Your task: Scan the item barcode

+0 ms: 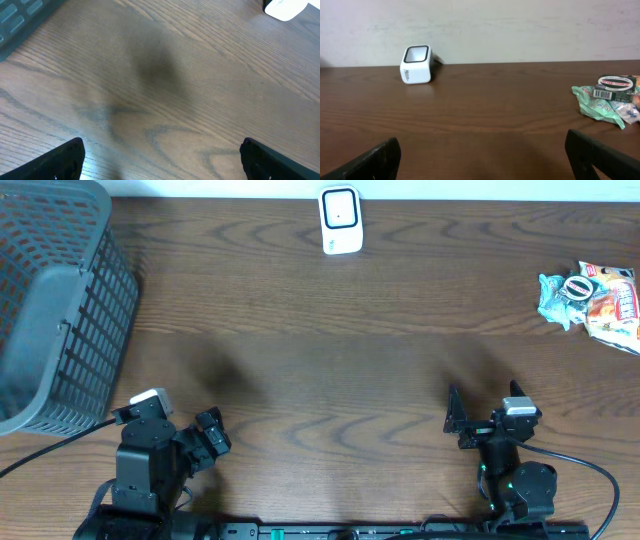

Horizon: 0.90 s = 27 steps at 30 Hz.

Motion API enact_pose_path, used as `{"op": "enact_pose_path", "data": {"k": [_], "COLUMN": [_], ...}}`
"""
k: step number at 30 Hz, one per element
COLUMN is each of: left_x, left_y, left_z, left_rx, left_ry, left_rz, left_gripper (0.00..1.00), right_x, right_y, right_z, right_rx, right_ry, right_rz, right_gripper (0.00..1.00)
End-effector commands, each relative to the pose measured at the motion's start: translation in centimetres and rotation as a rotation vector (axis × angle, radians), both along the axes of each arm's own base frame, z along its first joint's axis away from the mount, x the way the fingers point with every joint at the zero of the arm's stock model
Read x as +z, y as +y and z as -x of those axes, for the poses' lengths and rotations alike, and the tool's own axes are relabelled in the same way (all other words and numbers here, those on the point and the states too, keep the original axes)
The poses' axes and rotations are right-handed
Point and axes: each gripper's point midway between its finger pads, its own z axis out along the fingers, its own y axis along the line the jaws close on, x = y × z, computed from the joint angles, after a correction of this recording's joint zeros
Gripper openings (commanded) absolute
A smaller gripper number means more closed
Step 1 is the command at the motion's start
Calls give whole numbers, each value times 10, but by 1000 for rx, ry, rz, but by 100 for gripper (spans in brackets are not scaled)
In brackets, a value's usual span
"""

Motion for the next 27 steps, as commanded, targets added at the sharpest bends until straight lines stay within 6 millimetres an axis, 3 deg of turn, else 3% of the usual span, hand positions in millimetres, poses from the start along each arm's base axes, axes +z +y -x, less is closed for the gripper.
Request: {"op": "enact_pose_path", "data": {"k": [1,14,18,24,27], "left_x": [2,2,15,61,75], "left_y": [1,0,-5,-51,-56], "left_z": [0,0,-12,-33,-34], "left_rx": [2,0,-31,-492,-566], "left_ry": [-6,-9,-82,-351,-439], "left_rz": [-2,1,9,-157,-206], "left_gripper": [97,98,98,97,98], "right_x": [0,0,0,0,0], "right_y": [3,3,3,3,3], "right_z": [1,1,1,1,1], "right_rx": [14,14,14,14,14], "right_ry": [-5,-5,-5,-5,-5], "right_rz": [10,10,10,10,10], "right_gripper": [99,99,99,99,99]}}
